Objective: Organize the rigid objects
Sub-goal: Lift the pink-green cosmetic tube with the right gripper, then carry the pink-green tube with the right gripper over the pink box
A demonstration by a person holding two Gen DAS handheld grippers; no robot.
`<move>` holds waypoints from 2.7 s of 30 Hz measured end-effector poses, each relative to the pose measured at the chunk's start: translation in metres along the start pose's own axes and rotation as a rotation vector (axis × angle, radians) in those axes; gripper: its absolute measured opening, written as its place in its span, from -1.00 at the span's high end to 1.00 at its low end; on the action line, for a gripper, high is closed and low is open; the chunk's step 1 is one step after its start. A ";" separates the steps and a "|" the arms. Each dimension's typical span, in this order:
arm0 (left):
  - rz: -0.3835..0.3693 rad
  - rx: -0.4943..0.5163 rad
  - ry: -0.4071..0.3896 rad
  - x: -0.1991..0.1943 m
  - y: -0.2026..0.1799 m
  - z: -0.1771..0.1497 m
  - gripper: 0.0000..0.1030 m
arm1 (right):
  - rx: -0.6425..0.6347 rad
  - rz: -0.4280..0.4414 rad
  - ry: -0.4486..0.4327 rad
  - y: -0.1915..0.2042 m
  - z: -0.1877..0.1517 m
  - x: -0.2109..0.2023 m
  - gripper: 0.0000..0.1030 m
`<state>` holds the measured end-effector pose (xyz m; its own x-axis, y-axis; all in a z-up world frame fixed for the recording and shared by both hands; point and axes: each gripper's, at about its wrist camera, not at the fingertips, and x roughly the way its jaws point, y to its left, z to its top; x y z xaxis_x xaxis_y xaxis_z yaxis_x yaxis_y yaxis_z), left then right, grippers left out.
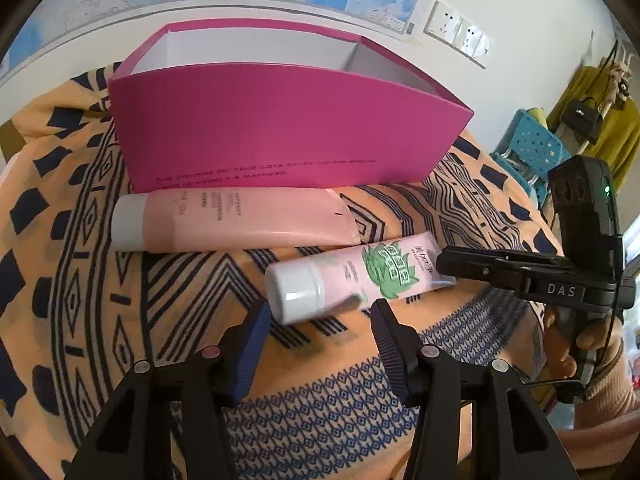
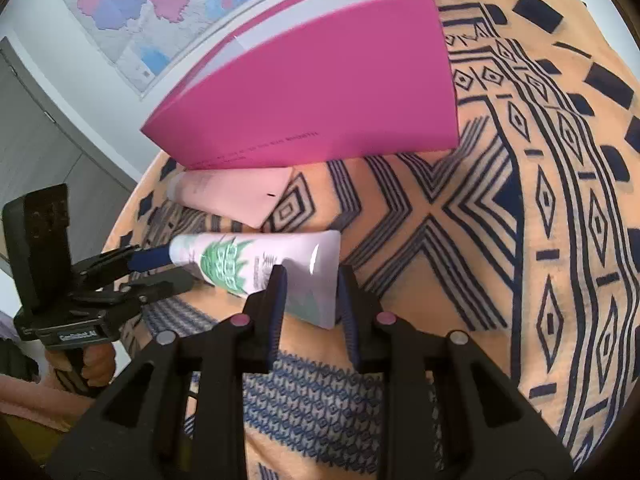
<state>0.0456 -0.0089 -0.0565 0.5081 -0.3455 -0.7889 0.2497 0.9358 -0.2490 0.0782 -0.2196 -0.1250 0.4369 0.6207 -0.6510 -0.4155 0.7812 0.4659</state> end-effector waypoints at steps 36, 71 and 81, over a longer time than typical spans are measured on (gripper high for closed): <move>0.010 0.084 -0.070 -0.018 -0.027 0.010 0.11 | -0.019 -0.017 -0.071 0.002 0.001 -0.028 0.30; 0.000 0.137 -0.205 -0.039 -0.044 0.048 0.08 | -0.108 -0.079 -0.206 0.016 0.035 -0.068 0.29; -0.003 0.139 -0.225 -0.039 -0.043 0.060 0.08 | -0.132 -0.089 -0.234 0.018 0.047 -0.074 0.29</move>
<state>0.0645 -0.0397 0.0187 0.6738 -0.3697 -0.6397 0.3547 0.9214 -0.1589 0.0760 -0.2485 -0.0404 0.6420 0.5608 -0.5228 -0.4609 0.8272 0.3213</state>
